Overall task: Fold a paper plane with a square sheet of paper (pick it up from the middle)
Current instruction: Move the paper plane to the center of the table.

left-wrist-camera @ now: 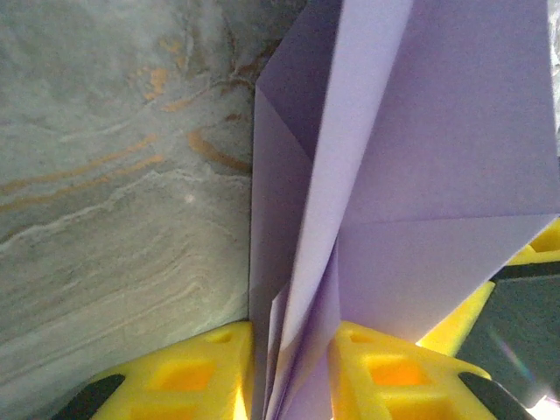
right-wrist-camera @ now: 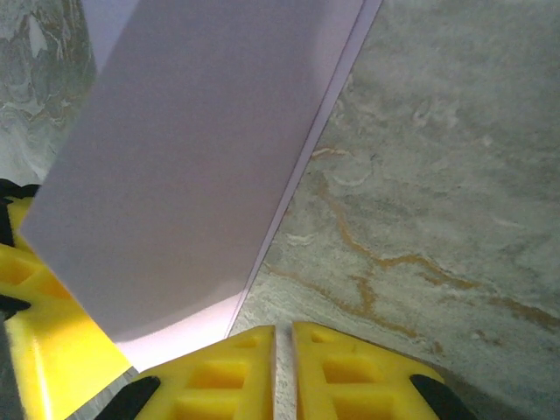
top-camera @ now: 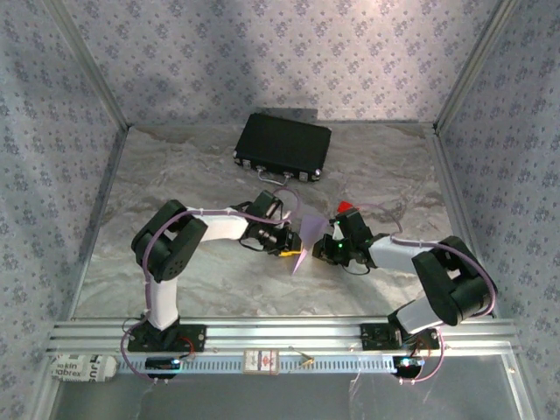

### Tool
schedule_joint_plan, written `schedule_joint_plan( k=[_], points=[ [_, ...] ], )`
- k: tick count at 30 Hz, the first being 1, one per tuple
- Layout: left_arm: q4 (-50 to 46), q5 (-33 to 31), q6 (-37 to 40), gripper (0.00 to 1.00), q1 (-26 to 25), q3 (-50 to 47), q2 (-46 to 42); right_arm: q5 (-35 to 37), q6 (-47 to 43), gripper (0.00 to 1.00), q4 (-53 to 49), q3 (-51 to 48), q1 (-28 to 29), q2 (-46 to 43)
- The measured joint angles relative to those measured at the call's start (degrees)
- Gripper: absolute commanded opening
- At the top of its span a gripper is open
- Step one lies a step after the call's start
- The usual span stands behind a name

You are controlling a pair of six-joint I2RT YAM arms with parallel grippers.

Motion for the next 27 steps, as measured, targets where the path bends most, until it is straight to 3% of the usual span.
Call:
schedule_joint_plan(
  k=[9, 19, 23, 27],
  points=[
    [0.61, 2.25, 0.0, 0.2, -0.68, 0.35, 0.94, -0.28, 0.39, 0.13, 0.81, -0.2, -0.02, 0.42],
    [1.25, 2.91, 0.46, 0.06, -1.29, 0.5, 1.57, -0.31, 0.83, 0.13, 1.03, -0.26, -0.07, 0.46],
    [-1.01, -0.9, 1.77, 0.04, -1.29, 0.5, -0.28, -0.26, 0.81, 0.13, 0.74, -0.26, -0.07, 0.02],
    [-4.94, -10.16, 2.82, 0.03, -1.31, 0.02, -6.51, 0.52, 0.76, 0.13, -0.33, -0.11, -0.07, -1.2]
  ],
)
